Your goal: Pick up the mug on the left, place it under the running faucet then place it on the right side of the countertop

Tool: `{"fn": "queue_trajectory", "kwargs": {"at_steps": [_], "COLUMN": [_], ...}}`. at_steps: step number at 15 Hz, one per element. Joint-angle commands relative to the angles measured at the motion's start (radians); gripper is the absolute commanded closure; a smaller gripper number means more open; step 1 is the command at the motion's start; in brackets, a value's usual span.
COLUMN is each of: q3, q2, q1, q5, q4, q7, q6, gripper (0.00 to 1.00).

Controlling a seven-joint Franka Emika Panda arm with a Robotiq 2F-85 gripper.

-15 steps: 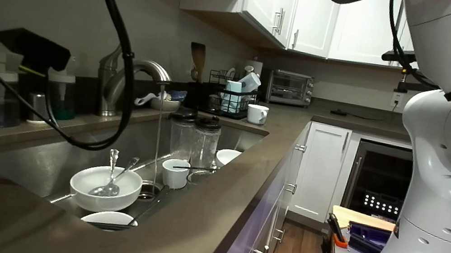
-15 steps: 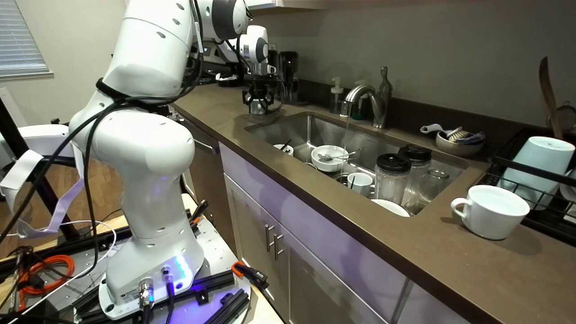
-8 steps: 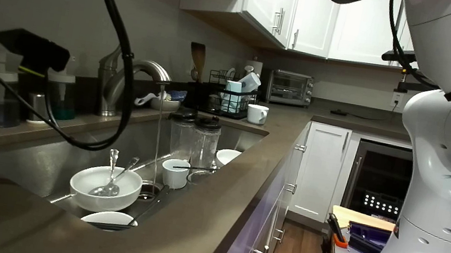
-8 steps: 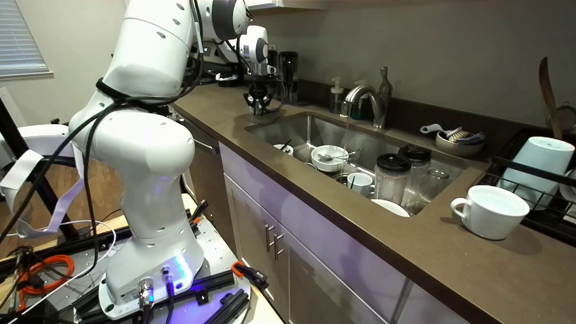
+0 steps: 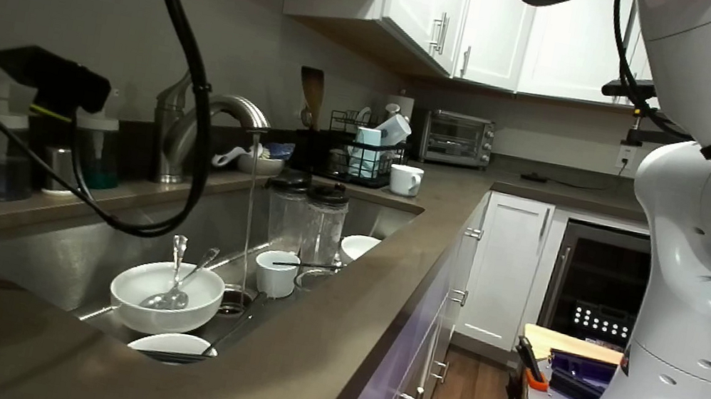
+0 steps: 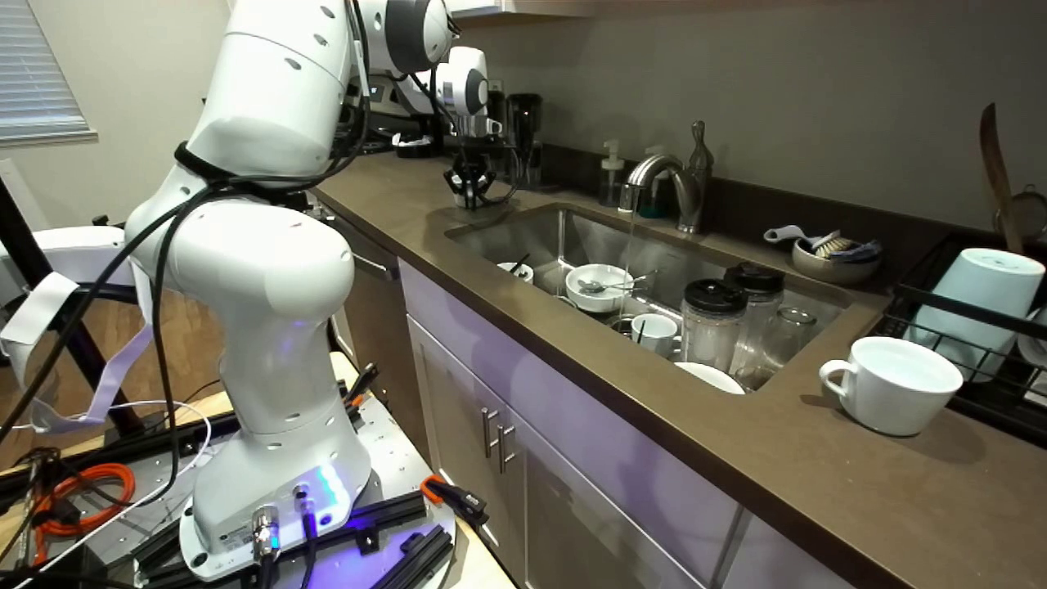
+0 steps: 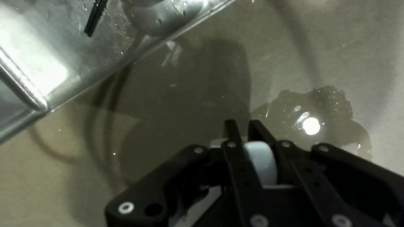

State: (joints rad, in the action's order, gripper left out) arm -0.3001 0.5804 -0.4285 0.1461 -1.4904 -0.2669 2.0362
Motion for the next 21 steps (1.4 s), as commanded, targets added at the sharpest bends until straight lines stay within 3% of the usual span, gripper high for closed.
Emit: {"fn": "queue_trajectory", "kwargs": {"at_steps": [1,6,7,9,13,14,21], "q3": [0.008,0.013,0.012,0.011,0.010,0.011,0.012], "q2": [0.000,-0.014,-0.015,-0.013,-0.013,-0.013,-0.042], "q1": [-0.007,-0.017,-0.017,-0.015,-0.016,-0.017,-0.031], "q5": [0.018,0.031,0.032,0.031,0.035,0.037,0.048], "q4": [0.028,0.029,0.029,0.029,0.032,0.033,0.012], "q7": [-0.001,0.010,0.008,0.002,0.000,0.001,0.027], "q6": [-0.034,-0.048,-0.046,-0.039,-0.042,-0.043,-0.083], "gripper": [0.58,0.27,0.72,0.69,0.96,0.98,0.95]}}
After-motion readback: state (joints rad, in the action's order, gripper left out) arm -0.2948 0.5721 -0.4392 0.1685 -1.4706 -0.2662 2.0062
